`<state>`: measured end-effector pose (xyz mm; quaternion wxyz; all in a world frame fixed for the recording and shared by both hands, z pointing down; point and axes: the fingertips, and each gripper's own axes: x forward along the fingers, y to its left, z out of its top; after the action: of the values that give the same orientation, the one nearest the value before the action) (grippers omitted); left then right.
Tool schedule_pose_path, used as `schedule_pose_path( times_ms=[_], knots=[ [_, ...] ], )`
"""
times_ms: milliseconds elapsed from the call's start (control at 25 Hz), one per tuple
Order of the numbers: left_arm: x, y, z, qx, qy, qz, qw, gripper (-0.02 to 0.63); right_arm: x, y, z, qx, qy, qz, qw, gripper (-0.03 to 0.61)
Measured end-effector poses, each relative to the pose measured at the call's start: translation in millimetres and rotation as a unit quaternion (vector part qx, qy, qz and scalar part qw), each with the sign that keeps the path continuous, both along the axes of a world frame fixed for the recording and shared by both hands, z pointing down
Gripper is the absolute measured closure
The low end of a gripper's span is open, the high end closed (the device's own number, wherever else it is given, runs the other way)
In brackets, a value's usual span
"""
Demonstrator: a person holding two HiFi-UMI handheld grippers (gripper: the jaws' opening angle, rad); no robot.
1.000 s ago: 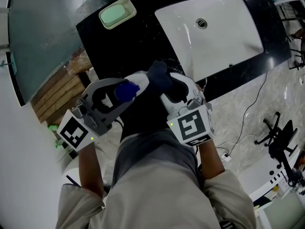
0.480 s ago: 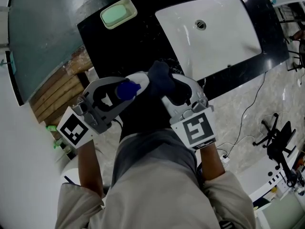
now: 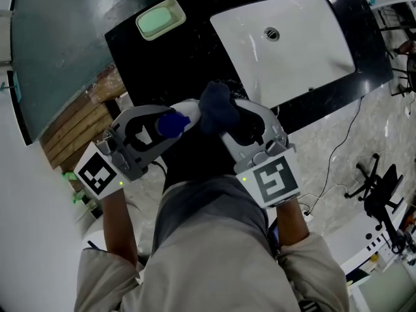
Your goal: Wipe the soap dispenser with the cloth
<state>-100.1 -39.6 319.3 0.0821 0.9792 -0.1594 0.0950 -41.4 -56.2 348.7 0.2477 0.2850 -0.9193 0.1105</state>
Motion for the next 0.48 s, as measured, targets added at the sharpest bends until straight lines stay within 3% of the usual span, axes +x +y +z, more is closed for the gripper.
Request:
schedule_pose_path(
  times_ms=[480],
  knots=[
    [-1,3,-1,0.001,0.002,0.009,1.0,0.485,-4,-5,-29,0.012,-0.042,0.002,0.999,0.456]
  ],
)
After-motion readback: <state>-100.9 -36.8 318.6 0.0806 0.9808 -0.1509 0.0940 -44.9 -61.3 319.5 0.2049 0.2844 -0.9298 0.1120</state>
